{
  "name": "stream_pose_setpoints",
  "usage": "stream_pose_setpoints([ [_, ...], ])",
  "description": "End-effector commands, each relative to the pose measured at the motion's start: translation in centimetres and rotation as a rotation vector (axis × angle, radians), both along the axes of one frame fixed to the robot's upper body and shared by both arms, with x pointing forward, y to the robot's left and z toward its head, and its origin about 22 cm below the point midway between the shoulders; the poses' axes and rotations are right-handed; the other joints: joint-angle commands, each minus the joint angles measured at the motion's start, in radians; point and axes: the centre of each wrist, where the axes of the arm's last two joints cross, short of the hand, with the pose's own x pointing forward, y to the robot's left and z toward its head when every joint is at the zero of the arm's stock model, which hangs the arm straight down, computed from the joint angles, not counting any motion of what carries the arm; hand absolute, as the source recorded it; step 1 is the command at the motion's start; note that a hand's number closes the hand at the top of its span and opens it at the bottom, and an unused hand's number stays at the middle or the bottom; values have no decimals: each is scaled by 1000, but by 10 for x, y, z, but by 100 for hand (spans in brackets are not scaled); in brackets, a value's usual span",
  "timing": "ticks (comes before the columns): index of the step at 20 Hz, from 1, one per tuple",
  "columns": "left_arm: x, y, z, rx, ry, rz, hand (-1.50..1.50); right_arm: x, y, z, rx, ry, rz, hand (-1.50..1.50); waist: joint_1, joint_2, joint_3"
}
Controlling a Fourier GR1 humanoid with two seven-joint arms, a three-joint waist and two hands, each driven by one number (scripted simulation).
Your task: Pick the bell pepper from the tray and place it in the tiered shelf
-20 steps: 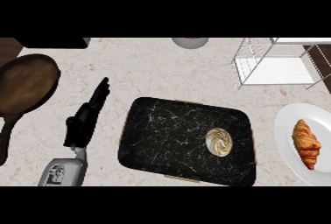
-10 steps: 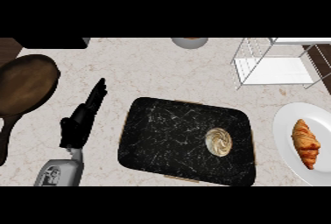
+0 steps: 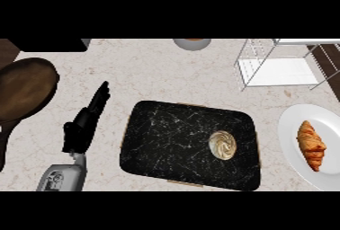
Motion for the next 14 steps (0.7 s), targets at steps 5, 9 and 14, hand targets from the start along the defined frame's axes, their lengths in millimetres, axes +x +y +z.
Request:
stream_pose_setpoints([
  [5, 3, 4, 4, 5, 0, 23, 0, -77, -76, 31, 134, 159, -66, -150, -13, -1, 0],
  [9, -1, 0, -8, 13, 5, 35, 0, -133, -117, 25, 125, 235, -47, -150, -36, -4, 1],
  [14, -8, 19, -12, 17, 15, 28, 0, -191, -163, -3, 56, 301, -23, -150, -36, -3, 2],
])
